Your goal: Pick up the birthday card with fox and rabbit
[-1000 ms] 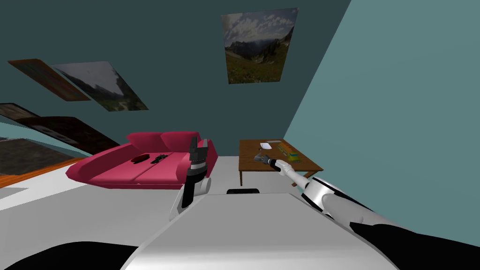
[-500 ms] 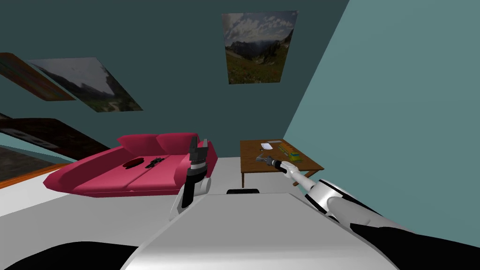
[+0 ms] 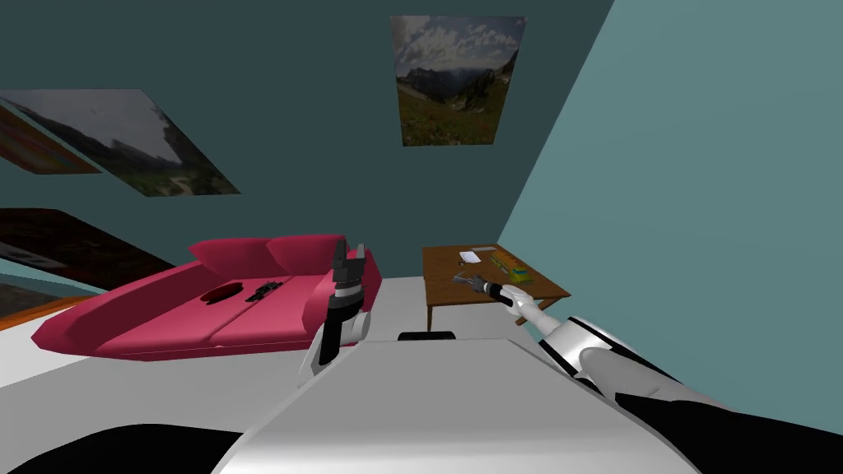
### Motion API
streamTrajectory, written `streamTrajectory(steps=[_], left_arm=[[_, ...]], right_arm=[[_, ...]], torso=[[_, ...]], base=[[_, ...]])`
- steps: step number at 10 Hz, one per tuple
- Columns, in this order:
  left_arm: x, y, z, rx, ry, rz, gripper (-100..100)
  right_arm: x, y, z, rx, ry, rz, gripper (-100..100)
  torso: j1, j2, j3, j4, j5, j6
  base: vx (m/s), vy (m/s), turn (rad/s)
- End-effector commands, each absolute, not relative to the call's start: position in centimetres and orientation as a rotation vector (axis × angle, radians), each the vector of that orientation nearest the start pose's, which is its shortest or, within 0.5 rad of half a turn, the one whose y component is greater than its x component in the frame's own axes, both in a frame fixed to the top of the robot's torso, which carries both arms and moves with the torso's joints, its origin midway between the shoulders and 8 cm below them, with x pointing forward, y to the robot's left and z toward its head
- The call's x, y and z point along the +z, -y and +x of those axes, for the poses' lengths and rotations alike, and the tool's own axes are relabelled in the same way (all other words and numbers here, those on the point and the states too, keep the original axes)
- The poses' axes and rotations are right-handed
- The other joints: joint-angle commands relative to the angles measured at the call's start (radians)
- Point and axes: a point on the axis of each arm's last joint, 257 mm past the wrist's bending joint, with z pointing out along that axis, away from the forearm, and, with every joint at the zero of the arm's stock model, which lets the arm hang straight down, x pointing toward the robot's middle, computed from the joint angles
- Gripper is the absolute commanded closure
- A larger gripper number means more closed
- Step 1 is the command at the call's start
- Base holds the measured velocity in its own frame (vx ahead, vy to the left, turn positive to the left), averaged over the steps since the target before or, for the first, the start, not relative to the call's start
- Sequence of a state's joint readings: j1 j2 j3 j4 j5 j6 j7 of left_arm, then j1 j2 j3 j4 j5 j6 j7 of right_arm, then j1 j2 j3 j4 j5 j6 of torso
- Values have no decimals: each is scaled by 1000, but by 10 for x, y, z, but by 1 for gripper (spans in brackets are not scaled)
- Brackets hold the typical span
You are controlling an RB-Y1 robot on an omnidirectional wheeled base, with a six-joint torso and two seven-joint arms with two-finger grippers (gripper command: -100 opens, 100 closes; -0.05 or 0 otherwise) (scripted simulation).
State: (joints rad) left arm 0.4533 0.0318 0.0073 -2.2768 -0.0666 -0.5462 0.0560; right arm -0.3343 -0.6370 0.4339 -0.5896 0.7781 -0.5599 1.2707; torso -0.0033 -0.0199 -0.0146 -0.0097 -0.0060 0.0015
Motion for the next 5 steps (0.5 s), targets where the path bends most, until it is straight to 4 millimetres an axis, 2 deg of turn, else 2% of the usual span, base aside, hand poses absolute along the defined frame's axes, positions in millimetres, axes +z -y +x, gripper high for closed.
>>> streamTrajectory(steps=[1, 2, 3, 4, 5], left_arm=[[46, -263, 341, -1343, -606, -543, 0], [46, -263, 341, -1343, -606, -543, 0], [46, -263, 341, -1343, -606, -543, 0], [46, -263, 341, -1343, -606, -543, 0], [46, -263, 341, -1343, -606, -543, 0]], right_arm=[[-443, 374, 473, -326, -1660, -1461, 100], [-442, 371, 472, -315, -1652, -1463, 100], [-438, 398, 464, -353, -1657, -1463, 100], [-437, 393, 463, -335, -1644, -1466, 100], [-436, 387, 461, -311, -1627, -1469, 100]], torso=[[0, 0, 0, 0, 0, 0], [1, 0, 0, 0, 0, -1], [0, 1, 1, 1, 0, -2], [2, 1, 1, 1, 1, 0], [3, 1, 1, 1, 1, -1]], base=[[48, 103, -93], [28, 62, -11], [48, 122, -67], [44, 125, -101], [22, 54, -14]])
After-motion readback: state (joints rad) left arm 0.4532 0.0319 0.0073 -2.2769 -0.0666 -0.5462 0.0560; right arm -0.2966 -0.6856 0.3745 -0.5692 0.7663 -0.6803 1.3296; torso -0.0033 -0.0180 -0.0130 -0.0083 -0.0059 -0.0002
